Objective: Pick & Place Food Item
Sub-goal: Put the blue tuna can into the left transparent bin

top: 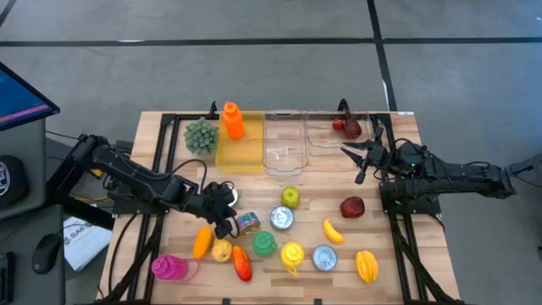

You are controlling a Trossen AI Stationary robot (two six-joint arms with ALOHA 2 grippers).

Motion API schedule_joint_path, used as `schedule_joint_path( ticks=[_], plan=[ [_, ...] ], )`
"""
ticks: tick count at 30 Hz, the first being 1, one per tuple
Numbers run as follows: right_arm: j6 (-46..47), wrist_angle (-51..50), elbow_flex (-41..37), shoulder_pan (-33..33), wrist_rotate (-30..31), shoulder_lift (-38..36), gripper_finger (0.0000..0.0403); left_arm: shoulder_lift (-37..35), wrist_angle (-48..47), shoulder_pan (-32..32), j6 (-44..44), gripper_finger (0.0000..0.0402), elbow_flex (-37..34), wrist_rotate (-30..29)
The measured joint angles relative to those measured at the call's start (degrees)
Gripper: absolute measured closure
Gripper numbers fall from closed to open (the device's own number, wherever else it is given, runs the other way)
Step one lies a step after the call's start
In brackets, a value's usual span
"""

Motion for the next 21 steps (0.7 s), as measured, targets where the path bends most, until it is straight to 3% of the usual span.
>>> schedule_joint_path(
  ticks=[5, 10, 21],
  plan=[
    [1.4, 0.0, 0.0, 0.0, 0.0, 0.0, 0.0327, 0.0, 0.2, 0.3, 0.1, 0.0392, 0.0, 1.2],
    [1.5, 0.0, 0.0, 0.0, 0.0, 0.0, 0.0327, 0.0, 0.2, 0.7, 0.1, 0.0356, 0.0, 1.2],
    [1.3, 0.0, 0.0, 0.0, 0.0, 0.0, 0.0327, 0.0, 0.2, 0.7, 0.2, 0.0203, 0.0, 1.4]
  ],
)
